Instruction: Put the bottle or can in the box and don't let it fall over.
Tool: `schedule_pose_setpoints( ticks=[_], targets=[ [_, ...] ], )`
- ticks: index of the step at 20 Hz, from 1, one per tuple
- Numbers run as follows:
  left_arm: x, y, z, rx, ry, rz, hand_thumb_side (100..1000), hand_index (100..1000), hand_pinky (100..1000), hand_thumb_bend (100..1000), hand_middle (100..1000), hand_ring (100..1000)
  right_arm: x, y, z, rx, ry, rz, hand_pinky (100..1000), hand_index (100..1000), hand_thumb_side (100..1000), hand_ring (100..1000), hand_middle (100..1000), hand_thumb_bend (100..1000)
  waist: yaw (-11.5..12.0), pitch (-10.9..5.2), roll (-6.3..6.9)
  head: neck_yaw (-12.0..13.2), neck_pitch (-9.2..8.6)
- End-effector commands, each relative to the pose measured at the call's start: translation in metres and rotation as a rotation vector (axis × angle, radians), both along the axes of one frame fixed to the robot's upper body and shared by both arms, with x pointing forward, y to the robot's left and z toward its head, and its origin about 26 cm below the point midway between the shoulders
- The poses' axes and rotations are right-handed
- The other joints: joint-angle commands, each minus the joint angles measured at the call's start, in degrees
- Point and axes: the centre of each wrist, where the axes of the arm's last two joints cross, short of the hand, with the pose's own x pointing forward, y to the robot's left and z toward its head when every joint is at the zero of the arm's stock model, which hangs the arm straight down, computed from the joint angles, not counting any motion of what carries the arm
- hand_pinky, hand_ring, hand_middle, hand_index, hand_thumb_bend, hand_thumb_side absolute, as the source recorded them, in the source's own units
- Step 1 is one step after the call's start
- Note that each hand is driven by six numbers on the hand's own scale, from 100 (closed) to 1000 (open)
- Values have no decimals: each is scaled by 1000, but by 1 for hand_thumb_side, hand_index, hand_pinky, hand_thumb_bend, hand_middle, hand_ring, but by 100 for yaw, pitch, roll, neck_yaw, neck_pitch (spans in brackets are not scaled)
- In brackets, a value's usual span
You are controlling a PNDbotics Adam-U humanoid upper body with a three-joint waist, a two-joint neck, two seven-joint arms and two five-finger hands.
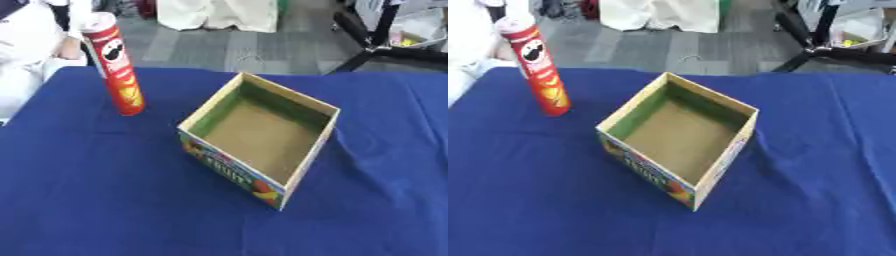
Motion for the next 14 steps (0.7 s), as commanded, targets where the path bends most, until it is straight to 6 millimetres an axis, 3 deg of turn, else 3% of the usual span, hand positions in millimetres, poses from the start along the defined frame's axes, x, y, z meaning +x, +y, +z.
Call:
schedule_pose_setpoints(
  ticks=[1,4,9,14],
  targets=[
    [-2,4,17,38,-33,36,981,934,711,225,928,922,0,-2,12,-45,-28,2,984,978,744,708,772,100,-29,-33,19,52,-110],
    [2,-1,20,57,-31,23,996,952,745,243,944,935,0,-1,13,-52,-32,8,985,978,746,707,772,100,-76,31,27,116,-174],
    [8,-13,25,122,17,5,1000,999,889,275,980,975,2,1,16,-61,-39,17,986,978,749,704,770,100,-140,145,45,185,-266],
    [12,-14,26,132,41,25,1000,1000,903,268,991,985,3,4,20,-72,-50,30,987,978,750,703,770,100,-225,236,81,302,-320]
  ],
)
